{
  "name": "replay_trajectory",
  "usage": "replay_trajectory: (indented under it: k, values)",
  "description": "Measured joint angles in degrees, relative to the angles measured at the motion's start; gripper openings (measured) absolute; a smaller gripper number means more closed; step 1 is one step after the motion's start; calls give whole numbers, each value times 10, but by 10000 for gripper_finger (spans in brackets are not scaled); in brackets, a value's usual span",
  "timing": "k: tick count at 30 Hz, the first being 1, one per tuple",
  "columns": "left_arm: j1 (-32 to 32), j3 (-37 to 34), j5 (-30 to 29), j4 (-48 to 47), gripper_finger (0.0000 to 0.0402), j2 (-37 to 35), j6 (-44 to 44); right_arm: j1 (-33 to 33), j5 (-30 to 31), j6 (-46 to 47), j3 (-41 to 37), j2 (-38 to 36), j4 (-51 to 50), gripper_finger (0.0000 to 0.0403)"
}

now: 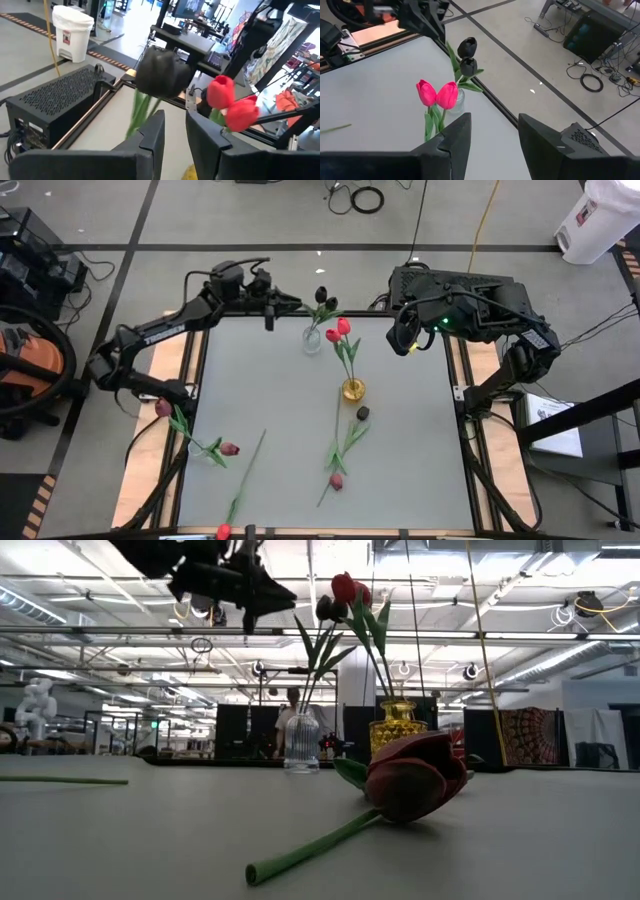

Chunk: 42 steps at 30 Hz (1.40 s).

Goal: Sort flowers into vase by color
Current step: Put the black tulip into the top transparent vase

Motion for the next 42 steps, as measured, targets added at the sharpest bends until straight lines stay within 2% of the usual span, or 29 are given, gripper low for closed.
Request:
replay_trajectory:
  k: [7,14,22,32,37,42]
  values:
    - [0,0,2,-76,84,-71,2,3,-6,-3,0,0,-9,155]
    - [0,0,4,-198,84,-154,37,18,-49,-41,0,-10,-10,155]
    - [0,0,2,-344,84,-248,71,21,-48,-44,0,-59,-10,155]
    - [0,0,-80,-488,84,-357,91,21,-41,14,-4,-160,-9,155]
    - [0,0,-99,-514,84,-401,64,21,-28,35,-61,-216,-10,155]
    - [0,0,-99,-526,84,-439,47,21,-14,49,-174,-286,-8,155]
